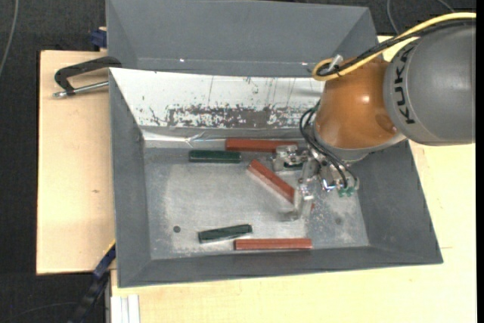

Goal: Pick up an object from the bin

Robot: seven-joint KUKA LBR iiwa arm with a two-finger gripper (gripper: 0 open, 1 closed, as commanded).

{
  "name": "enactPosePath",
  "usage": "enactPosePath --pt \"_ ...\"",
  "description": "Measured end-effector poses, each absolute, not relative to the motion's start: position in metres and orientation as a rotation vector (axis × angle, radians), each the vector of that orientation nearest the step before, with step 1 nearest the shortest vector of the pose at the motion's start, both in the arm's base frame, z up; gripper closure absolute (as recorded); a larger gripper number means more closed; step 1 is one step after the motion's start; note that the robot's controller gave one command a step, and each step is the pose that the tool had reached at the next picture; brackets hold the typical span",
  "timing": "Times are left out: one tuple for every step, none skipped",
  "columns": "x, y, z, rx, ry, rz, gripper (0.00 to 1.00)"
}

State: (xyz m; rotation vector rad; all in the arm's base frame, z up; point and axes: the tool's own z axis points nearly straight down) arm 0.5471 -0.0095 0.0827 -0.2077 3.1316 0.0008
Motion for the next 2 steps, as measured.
enactPosePath --pt "0.5425 -0.0105 0.0672 0.293 3.12 0.003 1.0" --pt "0.5408 -0.0106 0.0709 0.344 3.117 0.003 1.0"
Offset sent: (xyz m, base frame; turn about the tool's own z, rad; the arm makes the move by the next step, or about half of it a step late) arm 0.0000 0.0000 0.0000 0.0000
